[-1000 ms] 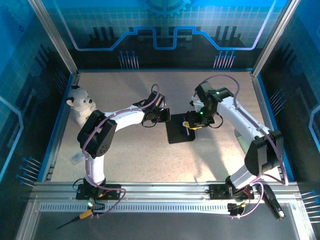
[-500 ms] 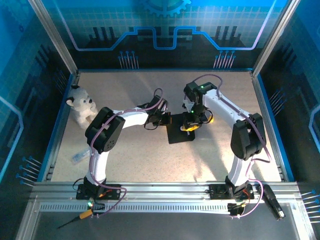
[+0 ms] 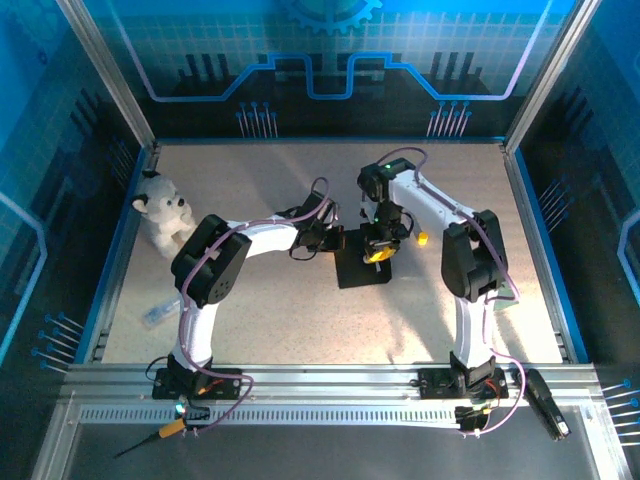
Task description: Place the letter into the envelope and seal it
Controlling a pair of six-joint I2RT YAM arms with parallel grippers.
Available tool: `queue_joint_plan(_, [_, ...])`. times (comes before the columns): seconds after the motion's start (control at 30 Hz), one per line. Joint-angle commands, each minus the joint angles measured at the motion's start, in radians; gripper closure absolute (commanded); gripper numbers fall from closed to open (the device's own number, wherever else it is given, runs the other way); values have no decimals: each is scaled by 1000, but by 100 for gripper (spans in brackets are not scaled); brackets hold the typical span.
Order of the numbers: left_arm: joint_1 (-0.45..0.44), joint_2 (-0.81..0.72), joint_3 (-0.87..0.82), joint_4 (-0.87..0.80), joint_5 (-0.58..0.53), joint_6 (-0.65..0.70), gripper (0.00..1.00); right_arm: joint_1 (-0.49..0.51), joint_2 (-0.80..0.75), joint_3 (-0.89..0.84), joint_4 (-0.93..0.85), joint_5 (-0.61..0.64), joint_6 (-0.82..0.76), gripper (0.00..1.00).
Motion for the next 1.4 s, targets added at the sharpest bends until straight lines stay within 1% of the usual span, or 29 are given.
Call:
queue_joint_plan(0.0, [-10,0,-19,-23,22,40,100,13,46,56,-78,34,-15,93])
queue_joint_plan(0.3, [-12,-15,-36,-30,28,69,100,-1,162,166,-104,74,-19,95])
queue_joint_plan(0.57, [-13,-17,-40,-35,32,88,100,-12,256,263,-111,67,-24,95])
queue_joint_plan(0.77, [-14,-17,-43,-35,29,90,100,-25,289,304,-99,63,-22,96])
queue_joint_plan(0.97, [-14,-14,-45,-32,30,79,100,-29,230,327,-106,61,-16,97])
queue_joint_plan(1.17, [-14,-6,-51,-35,19,69,100,-33,105,325,-133,3,-13,97])
queue_joint_plan(1.27, [-14,-3,-51,-35,16,68,100,-32,49,304,-156,-33,-14,97])
queue_joint_plan(1.37, [-14,-1,-49,-34,16,65,100,-26,14,261,-187,-35,-24,97])
